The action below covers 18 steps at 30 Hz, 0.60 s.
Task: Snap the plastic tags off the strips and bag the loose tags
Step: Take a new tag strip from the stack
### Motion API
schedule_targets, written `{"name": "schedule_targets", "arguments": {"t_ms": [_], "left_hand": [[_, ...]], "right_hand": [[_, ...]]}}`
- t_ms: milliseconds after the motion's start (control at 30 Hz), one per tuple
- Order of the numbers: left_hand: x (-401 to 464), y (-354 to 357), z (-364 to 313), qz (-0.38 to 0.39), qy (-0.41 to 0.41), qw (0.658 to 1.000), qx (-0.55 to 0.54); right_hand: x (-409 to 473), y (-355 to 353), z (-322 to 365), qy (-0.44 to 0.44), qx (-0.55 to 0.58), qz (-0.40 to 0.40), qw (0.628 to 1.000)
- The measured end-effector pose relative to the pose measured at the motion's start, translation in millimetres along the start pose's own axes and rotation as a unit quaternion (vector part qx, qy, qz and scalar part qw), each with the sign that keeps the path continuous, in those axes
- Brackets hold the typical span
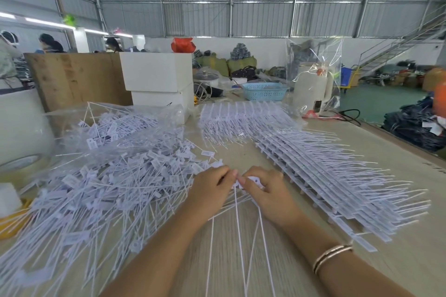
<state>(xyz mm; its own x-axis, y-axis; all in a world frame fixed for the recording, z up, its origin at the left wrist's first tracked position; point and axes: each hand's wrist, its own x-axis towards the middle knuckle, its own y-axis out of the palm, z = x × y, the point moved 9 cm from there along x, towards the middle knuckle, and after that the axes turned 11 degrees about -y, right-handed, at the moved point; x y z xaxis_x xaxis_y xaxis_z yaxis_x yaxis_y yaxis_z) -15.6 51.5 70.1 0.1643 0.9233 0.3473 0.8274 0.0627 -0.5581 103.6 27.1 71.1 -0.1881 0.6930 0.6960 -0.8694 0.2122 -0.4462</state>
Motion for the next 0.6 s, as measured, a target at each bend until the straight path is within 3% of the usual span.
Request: {"name": "schedule_targets", "arguments": {"t_ms": [167, 333, 433, 533, 600], "left_hand": [[4, 3, 11, 0.009, -0.068, 0.993, -0.097], [2, 10, 15, 0.023, -0.108, 0.978, -0.175], [1, 14, 25, 0.024, -0.168, 0.959, -0.229], [4, -8, 38, -0.033, -0.186, 0.959, -0.213], [7, -27, 40, -0.081, -0.162, 0.961, -0.208]], "right_hand": [[0, -6, 12, -0.052, -0.123, -0.051, 0.99], [-2, -11, 17, -0.072, -0.148, -0.089, 0.982], [-2, -19, 15, -0.055, -0.087, -0.133, 0.986], [-7, -43, -8, 0.048, 0.048, -0.206, 0.976], [-12, -47, -23, 0.12, 0.089, -0.207, 0.967]]}}
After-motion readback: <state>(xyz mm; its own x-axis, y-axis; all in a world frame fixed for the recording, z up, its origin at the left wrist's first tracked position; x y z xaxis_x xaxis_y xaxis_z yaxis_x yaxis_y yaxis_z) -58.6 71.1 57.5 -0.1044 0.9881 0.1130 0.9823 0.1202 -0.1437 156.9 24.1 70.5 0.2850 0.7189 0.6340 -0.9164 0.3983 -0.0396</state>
